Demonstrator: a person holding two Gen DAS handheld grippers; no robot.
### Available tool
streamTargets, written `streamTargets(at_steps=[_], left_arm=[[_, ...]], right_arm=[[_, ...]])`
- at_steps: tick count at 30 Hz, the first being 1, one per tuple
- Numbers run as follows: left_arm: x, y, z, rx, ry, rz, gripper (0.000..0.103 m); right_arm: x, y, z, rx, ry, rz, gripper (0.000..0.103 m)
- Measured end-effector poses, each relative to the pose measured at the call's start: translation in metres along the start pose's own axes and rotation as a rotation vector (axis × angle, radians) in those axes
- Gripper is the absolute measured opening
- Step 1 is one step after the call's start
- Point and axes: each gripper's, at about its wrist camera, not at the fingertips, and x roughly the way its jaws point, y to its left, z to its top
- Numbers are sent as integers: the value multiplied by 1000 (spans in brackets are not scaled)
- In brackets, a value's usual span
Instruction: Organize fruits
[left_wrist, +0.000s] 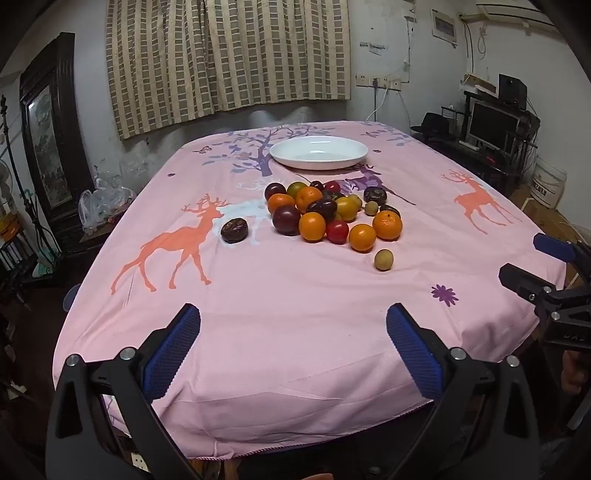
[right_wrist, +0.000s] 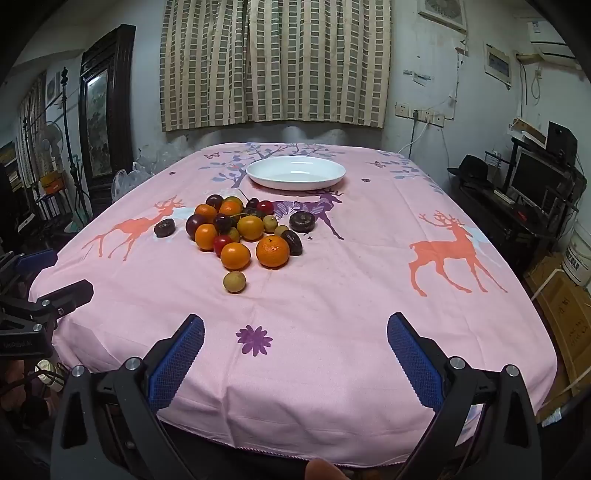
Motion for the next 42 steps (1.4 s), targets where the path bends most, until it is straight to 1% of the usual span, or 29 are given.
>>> streamTargets(at_steps=[2, 3, 6, 16, 24, 42], left_arm=[[0, -1, 0, -6, -2, 3, 99], [-1, 2, 0, -22, -2, -23, 99], [0, 3, 1, -23, 4, -26, 99], [4, 8, -4, -24, 12, -27, 99], [7, 2, -5, -26, 16, -26, 99], [8, 1, -5, -26, 17, -25, 99]], right_arm=[[0, 0, 0, 0, -2, 3, 99], [0, 0, 0, 0, -2, 2, 99], [-1, 0, 0, -1, 0, 1, 99], [-1, 0, 0, 2, -2, -2, 99], [-3, -1, 0, 0, -3, 0, 99], [-4, 0, 0, -3, -4, 0, 99]])
